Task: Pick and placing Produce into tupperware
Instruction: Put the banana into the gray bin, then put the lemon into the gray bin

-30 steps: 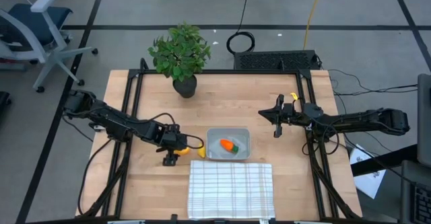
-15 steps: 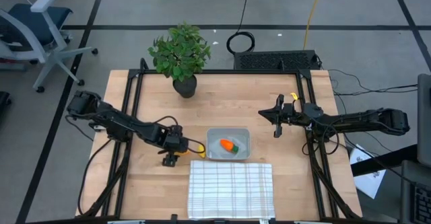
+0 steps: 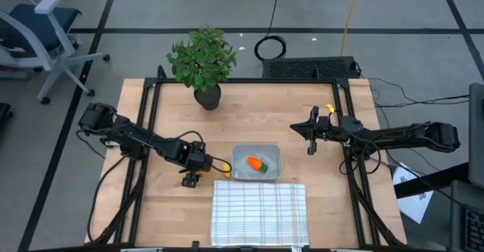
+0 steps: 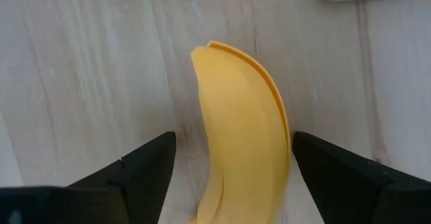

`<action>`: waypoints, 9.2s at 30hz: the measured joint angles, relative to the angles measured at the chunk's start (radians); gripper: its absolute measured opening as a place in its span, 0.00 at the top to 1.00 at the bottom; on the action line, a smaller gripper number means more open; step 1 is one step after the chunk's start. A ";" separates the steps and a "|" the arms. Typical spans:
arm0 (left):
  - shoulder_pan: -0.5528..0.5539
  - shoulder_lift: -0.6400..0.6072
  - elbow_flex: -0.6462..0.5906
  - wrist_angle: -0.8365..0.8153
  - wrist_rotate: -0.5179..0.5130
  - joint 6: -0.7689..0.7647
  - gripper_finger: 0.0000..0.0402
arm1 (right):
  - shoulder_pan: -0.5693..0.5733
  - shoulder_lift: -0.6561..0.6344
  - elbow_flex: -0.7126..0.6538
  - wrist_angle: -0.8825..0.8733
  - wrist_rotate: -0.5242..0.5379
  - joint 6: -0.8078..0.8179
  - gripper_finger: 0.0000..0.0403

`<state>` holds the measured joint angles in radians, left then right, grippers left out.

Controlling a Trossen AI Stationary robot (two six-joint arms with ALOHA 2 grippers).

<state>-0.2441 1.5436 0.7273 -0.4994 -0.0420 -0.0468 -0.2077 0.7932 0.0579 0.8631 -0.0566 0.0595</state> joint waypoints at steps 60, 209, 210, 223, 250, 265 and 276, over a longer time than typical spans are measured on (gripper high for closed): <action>0.061 -0.053 0.239 -0.296 -0.195 0.196 0.60 | 0.000 0.000 0.000 0.000 0.001 -0.004 1.00; 0.161 0.500 0.730 -0.033 0.300 0.446 0.55 | 0.000 0.002 0.000 -0.029 0.000 -0.019 1.00; 0.161 0.500 0.730 -0.032 0.299 0.446 0.54 | 0.000 0.002 0.000 -0.029 0.000 -0.019 1.00; 0.161 0.499 0.730 -0.029 0.295 0.456 0.52 | 0.000 0.002 0.000 -0.030 0.000 -0.019 1.00; 0.141 0.201 0.731 -0.234 0.073 0.432 0.98 | 0.000 0.003 0.000 -0.033 0.001 -0.019 1.00; 0.117 -0.075 0.511 -0.016 -0.016 0.378 1.00 | 0.000 0.002 0.000 -0.042 0.002 -0.028 1.00; 0.127 -0.361 0.160 0.277 -0.169 0.249 1.00 | 0.000 0.003 0.000 -0.038 0.003 -0.027 1.00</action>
<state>-0.1175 1.1823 0.8872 -0.2226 -0.2109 0.2020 -0.2081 0.7958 0.0581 0.8253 -0.0540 0.0322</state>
